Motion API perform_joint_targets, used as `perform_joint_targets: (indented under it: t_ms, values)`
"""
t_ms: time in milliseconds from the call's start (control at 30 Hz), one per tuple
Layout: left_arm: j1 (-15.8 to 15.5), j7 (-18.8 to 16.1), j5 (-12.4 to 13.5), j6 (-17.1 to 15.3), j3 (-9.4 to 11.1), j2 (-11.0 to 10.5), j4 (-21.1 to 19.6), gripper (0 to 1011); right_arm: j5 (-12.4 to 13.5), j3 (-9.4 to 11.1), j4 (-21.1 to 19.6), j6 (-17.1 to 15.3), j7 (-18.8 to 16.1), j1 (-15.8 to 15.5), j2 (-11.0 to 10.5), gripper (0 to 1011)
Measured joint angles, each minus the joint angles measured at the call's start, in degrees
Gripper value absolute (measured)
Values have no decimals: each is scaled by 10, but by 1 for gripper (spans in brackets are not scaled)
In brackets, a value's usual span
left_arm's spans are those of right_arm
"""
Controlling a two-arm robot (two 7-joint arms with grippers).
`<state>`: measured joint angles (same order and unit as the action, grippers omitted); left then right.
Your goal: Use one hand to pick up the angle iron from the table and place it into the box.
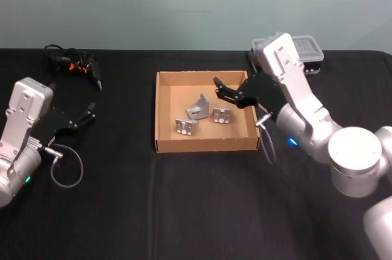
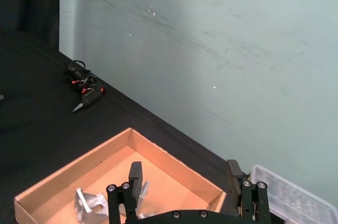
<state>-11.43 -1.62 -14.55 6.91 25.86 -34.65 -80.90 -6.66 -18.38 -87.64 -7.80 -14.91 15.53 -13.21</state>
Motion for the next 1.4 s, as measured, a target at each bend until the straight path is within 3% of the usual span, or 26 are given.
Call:
perform_joint_targets:
  t_ms: [300,567,1400]
  values:
    - [0,0,0,0,0,0,0,1000,-9,12,-39,40,2,-44,-33,1003]
    - [0,0,0,0,0,0,0,1000,-9,26,-50,51,2,-72,-47,1002]
    - [0,0,0,0,0,0,0,1000,-8,24,-49,51,3,-68,-46,1002]
